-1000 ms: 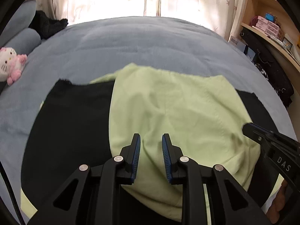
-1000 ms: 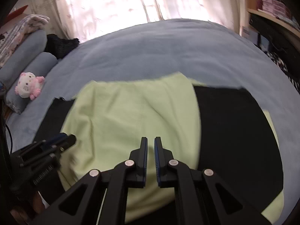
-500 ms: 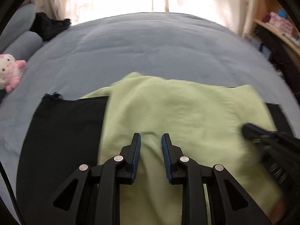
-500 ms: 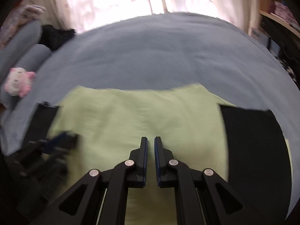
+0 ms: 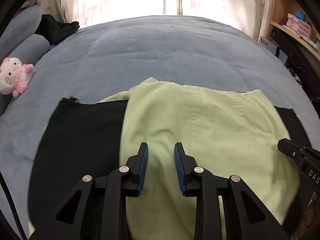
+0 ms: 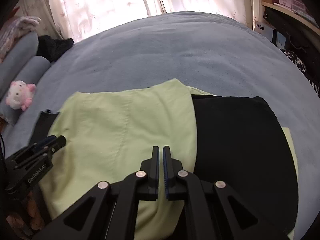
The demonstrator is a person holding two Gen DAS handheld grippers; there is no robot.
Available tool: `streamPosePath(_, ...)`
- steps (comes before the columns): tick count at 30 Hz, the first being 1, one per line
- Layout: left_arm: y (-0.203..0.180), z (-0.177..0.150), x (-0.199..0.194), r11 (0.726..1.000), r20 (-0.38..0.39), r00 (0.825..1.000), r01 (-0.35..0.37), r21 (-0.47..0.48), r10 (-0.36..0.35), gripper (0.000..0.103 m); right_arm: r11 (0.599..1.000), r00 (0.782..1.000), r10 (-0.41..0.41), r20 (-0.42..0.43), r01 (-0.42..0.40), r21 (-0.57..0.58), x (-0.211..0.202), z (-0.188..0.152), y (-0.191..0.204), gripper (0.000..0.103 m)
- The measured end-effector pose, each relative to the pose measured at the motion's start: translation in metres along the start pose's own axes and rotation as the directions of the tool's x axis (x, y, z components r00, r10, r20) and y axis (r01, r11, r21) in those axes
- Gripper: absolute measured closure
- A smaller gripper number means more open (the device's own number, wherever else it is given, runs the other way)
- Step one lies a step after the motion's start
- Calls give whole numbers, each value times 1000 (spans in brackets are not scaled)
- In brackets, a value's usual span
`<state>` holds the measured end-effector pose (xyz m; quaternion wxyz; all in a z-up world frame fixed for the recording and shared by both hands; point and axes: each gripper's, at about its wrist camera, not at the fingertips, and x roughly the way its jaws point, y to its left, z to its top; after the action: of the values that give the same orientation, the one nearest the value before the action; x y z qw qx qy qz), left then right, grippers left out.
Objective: Fold large clothes
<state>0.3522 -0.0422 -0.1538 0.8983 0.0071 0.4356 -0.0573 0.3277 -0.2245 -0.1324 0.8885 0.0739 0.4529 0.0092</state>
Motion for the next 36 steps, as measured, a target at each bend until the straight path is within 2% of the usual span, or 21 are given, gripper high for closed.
streamPosePath(1,2,-3,-14,1000,10,1000,-3,-4,3,76,1000,1000,13,6,-13,2,-10,-2,2,100)
streamPosePath(5,12,-15,-68,1000,54,999,-4,-21,5,62,998,997,55,49,-54,-18,-62,-14,12,99)
streamPosePath(13,37,-43,-184,995,133,991,39,-87,-27,56,992,984,111,140,-102,-72,-176,-50,34,99)
streamPosePath(17,53,-70,-237,989,159,986,73,-129,-52,55,987,972,147,181,-133,-85,-230,-73,42,99)
streamPosePath(22,72,-102,-282,982,172,983,93,-165,-64,54,979,961,187,205,-164,-123,-283,-99,53,98)
streamPosePath(24,77,-114,-293,980,174,982,98,-174,-67,50,976,958,191,213,-163,-141,-298,-106,57,96)
streamPosePath(25,79,-121,-298,980,172,983,98,-176,-67,48,975,957,195,214,-166,-149,-305,-110,58,92)
streamPosePath(27,81,-131,-301,979,165,984,101,-177,-72,46,969,953,215,216,-181,-166,-316,-118,62,78)
streamPosePath(29,81,-142,-301,979,152,985,103,-176,-77,46,968,950,207,234,-165,-187,-322,-128,67,56)
streamPosePath(34,81,-160,-277,980,93,992,97,-174,-82,46,965,951,95,296,-15,-263,-306,-148,87,53)
streamPosePath(36,82,-164,-262,977,68,993,110,-184,-99,46,966,951,80,297,0,-260,-292,-153,91,53)
